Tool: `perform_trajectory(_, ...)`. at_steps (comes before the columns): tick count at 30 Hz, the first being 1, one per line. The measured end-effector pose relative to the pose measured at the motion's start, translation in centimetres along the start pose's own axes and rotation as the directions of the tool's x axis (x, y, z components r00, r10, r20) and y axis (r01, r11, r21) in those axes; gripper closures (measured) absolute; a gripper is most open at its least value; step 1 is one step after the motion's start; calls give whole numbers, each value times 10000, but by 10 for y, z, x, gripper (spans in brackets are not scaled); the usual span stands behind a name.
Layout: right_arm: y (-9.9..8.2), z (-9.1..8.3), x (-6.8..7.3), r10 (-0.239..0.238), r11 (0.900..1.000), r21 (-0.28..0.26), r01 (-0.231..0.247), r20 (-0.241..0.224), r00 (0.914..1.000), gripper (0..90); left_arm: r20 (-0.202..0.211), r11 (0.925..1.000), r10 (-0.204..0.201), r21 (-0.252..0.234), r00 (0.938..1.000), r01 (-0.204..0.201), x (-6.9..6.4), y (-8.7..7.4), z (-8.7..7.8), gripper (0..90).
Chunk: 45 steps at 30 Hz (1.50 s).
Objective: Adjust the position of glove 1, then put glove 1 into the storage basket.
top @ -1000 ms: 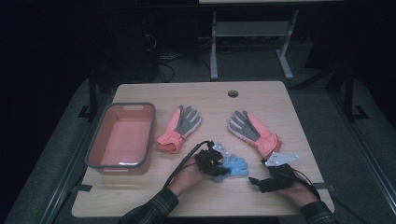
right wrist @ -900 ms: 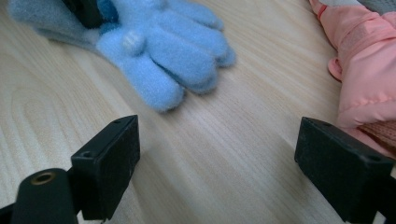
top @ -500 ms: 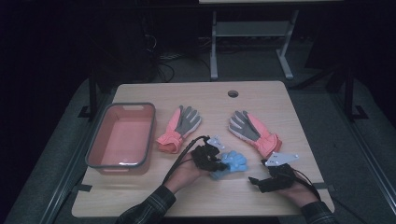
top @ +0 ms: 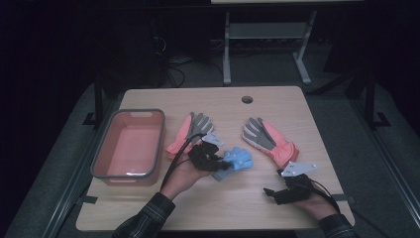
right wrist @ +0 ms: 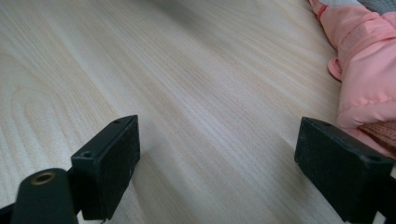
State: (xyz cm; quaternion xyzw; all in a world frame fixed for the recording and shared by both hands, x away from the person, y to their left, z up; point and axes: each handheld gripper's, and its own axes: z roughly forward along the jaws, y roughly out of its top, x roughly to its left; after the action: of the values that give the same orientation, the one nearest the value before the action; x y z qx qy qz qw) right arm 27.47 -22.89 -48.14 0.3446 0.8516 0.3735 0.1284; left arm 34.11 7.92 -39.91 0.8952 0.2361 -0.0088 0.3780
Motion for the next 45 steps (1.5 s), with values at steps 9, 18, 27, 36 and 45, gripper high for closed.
perform_trajectory(9, 0, 0, 0, 4, 10000, 4, -4, 1, 10000, 139, -428, 9996, -205, -208, 9989, 196, 10, 0, -28, 797)
perform_trajectory(18, 0, 0, 0, -4, 10000, -1, 4, 1, 10000, 138, -955, 9984, -430, -403, 9945, 393, 21, -1, -58, 796)
perform_trajectory(27, 0, 0, 0, 1, 10000, 1, -1, -1, 10000, 138, -1650, 9936, -946, -766, 9818, 828, 44, -13, -98, 795)
perform_trajectory(36, 0, 0, 0, 10, 10000, 4, -10, -3, 10000, 138, -2318, 9849, -1544, -1133, 9604, 1310, 64, -27, -130, 795)
perform_trajectory(45, 0, 0, 0, -2, 10000, 17, 2, -6, 10000, 138, -3014, 9647, -2514, -1551, 9198, 2128, 86, -59, -163, 795)
